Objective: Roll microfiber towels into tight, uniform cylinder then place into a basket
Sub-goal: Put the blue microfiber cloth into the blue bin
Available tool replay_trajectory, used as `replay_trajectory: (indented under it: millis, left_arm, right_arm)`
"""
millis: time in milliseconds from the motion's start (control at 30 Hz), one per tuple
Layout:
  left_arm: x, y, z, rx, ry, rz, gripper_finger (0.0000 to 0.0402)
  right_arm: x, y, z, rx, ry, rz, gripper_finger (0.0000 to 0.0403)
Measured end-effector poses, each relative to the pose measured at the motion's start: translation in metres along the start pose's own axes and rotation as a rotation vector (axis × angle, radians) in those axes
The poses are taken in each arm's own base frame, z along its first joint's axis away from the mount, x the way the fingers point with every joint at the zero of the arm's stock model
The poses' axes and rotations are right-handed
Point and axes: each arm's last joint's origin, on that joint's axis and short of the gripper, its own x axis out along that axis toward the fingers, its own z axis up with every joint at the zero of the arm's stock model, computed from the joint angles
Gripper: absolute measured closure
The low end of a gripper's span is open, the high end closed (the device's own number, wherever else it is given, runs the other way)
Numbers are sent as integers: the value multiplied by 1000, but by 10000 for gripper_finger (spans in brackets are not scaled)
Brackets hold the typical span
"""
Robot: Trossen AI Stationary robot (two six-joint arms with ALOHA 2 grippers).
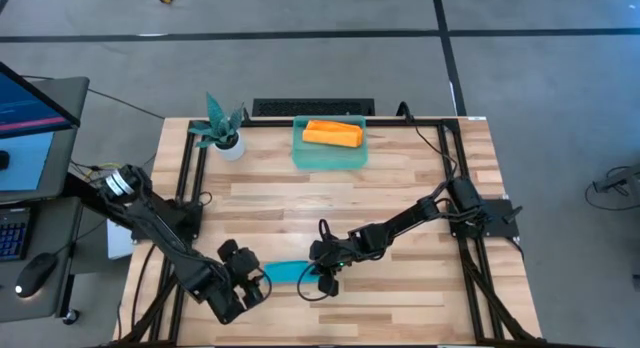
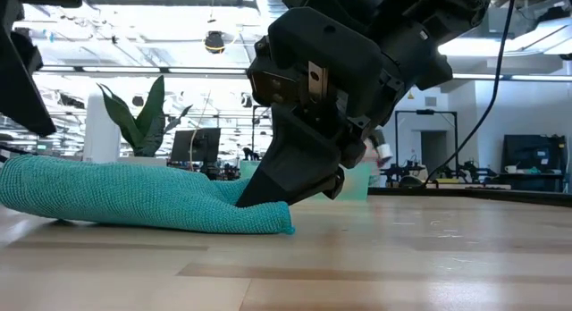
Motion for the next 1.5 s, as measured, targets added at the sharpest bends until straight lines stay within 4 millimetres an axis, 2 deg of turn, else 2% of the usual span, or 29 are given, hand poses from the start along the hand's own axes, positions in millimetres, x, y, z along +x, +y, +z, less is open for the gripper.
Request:
replay_trajectory:
  millis: [167, 400, 567, 700, 833, 967, 1333, 1500]
  left_arm:
    - [1, -4, -12, 34, 15, -6, 193]
    - [-32, 28, -13, 57, 65, 134, 194]
    - [-46, 34, -8, 18, -9, 50, 194]
    - [-32, 39, -19, -37, -36, -95, 194]
    - [-12, 41, -31, -171, -101, -284, 194]
    - [-3, 36, -29, -234, -168, -440, 194]
    - [9, 39, -20, -241, -159, -451, 193]
    - [14, 40, -18, -245, -150, -430, 179]
  right_arm:
    - [0, 0, 0, 0, 1, 0, 392]
    - [0, 0, 0, 1, 0, 0, 389]
    - [0, 0, 0, 1, 0, 0, 391]
    - [0, 0, 0, 1, 0, 0, 388]
    - [0, 0, 0, 1, 1, 0, 391]
    - [0, 0, 0, 1, 0, 0, 390]
    - [0, 0, 0, 1, 0, 0, 390]
    - [0, 0, 0, 1, 0, 0, 389]
